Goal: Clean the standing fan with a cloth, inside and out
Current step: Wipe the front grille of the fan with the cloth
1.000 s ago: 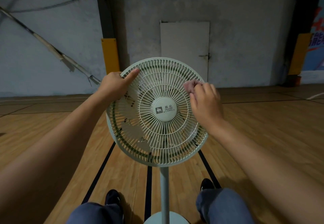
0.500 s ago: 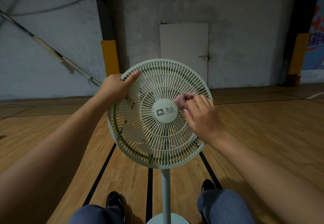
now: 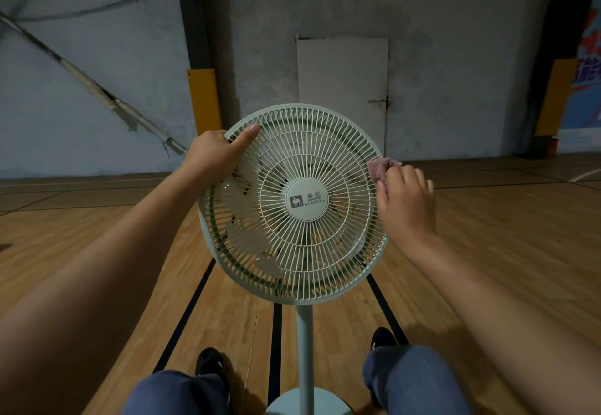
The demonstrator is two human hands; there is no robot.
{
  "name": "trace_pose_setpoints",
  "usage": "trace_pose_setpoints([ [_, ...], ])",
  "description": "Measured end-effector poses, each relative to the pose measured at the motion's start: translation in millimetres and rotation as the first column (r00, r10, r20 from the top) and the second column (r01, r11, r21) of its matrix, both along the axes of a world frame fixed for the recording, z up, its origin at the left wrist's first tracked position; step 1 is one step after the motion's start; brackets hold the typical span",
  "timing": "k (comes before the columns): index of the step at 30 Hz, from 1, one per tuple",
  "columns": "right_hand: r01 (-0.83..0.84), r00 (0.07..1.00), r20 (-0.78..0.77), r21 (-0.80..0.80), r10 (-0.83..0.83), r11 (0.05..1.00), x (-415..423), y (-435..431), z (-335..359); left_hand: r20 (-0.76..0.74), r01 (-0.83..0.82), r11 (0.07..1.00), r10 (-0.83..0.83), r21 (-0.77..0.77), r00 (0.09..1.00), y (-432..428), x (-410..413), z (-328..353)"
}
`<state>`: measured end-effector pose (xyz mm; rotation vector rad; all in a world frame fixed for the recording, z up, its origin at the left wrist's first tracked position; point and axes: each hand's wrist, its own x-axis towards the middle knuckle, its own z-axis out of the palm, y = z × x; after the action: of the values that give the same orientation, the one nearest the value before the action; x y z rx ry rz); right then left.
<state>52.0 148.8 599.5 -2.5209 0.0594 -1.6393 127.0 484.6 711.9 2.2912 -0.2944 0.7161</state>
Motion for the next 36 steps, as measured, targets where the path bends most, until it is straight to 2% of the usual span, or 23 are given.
trace_pose_setpoints([
  [10, -0.209, 0.976, 0.037, -0.088, 0.212, 0.974, -10.6, 57.5, -14.5, -0.012, -0.016, 1.000, 0.016, 0.016, 1.000, -2.1, -1.8, 0.1],
  [18, -0.240, 0.965, 0.052, -0.223, 0.258, 0.945, -10.1, 49.1, -21.9, -0.008, 0.002, 1.000, -0.002, -0.005, 1.000, 2.9, -1.8, -4.0],
  [24, -0.193, 0.978, 0.053, -0.136, 0.202, 0.972, -3.4, 18.8, -29.3, -0.007, 0.019, 1.000, -0.019, -0.019, 1.000, 1.3, -4.1, -3.4],
  [29, -0.072, 0.997, -0.007, -0.008, 0.071, 0.997, -6.8, -12.0, -33.4, -0.024, 0.017, 1.000, -0.018, -0.022, 1.000, 2.1, -4.1, -1.1],
  [36, -0.033, 0.999, -0.009, 0.041, 0.034, 0.999, -10.9, -4.3, -31.6, 0.017, 0.000, 1.000, 0.000, -0.003, 1.000, -6.4, -4.8, -0.3],
])
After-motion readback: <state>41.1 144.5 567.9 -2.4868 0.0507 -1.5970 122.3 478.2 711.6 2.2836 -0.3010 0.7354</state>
